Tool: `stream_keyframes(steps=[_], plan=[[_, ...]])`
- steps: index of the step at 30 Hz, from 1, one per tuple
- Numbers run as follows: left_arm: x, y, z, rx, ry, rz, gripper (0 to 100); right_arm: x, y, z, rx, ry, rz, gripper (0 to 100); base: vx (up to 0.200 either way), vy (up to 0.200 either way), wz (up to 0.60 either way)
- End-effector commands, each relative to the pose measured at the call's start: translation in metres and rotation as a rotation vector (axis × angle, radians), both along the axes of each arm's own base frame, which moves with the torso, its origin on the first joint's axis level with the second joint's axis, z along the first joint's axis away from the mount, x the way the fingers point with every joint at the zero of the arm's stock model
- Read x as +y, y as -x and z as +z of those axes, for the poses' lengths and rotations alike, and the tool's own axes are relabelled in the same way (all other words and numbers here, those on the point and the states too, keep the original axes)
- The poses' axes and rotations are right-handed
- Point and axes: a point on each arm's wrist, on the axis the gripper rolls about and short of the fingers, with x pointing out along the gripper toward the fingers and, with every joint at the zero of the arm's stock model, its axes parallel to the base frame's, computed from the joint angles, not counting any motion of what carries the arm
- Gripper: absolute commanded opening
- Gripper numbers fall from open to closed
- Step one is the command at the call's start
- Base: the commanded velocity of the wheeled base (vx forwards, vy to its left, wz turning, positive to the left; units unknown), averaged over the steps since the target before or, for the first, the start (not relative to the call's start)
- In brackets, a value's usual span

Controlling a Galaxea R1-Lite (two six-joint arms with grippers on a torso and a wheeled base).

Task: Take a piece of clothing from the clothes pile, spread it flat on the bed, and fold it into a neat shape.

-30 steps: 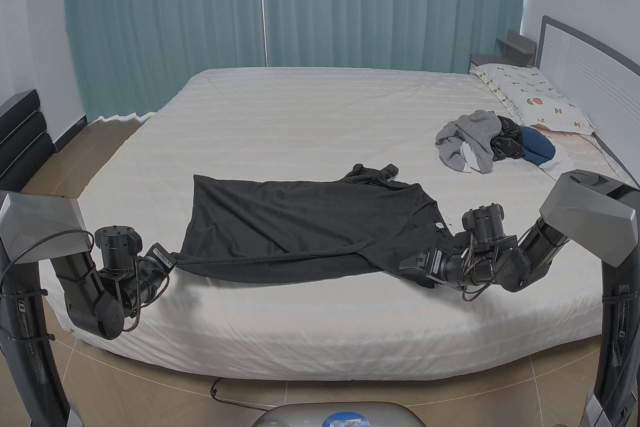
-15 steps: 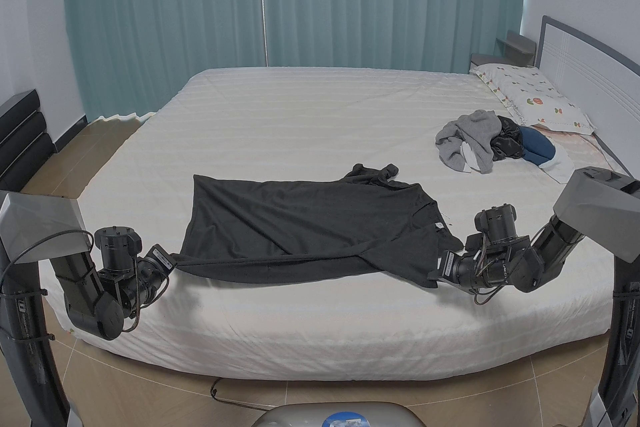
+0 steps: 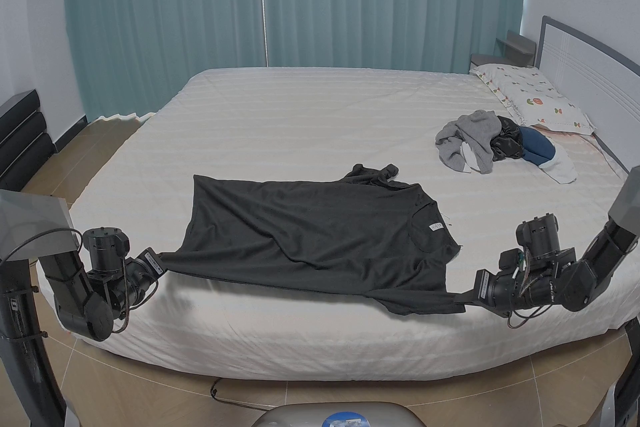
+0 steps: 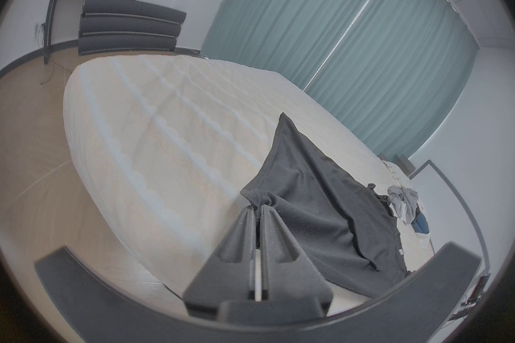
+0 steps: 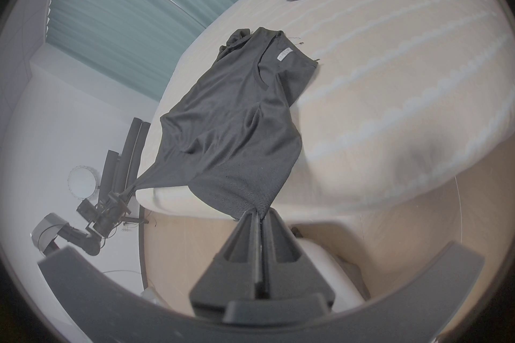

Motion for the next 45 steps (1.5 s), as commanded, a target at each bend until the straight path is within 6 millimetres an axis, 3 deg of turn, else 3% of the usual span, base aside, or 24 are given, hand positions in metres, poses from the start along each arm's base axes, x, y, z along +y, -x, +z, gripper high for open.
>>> stream_keyframes(steps=[1, 6, 19, 20, 22, 23, 36, 45], plan=[[0.004, 0.013, 0.003, 0.031, -0.060, -0.017, 0, -0.005, 0.032, 0.014, -0.007, -0.027, 0.038, 0, 0.000, 0.000, 0.00], [0.003, 0.023, -0.009, 0.100, -0.126, -0.064, 0, -0.006, 0.049, -0.001, 0.071, -0.014, 0.078, 0, 0.000, 0.000, 0.00], [0.000, 0.029, -0.029, 0.191, -0.157, -0.101, 0, 0.004, 0.053, -0.035, 0.189, 0.048, 0.153, 0, 0.000, 0.000, 0.00], [0.000, 0.029, -0.029, 0.191, -0.157, -0.101, 0, 0.004, 0.053, -0.035, 0.189, 0.048, 0.153, 100, 0.000, 0.000, 0.00], [-0.002, 0.033, -0.031, 0.205, -0.160, -0.111, 0, 0.005, 0.047, -0.036, 0.180, 0.045, 0.152, 100, 0.000, 0.000, 0.00], [-0.003, 0.033, -0.031, 0.206, -0.161, -0.115, 100, 0.006, 0.045, -0.035, 0.175, 0.042, 0.150, 100, 0.000, 0.000, 0.00], [0.000, 0.031, -0.018, 0.151, -0.148, -0.110, 100, -0.006, 0.007, -0.019, 0.057, 0.002, 0.063, 100, 0.000, 0.000, 0.00], [-0.001, 0.028, -0.007, 0.095, -0.096, -0.118, 100, -0.011, -0.006, -0.012, 0.047, -0.054, -0.014, 100, 0.000, 0.000, 0.00]])
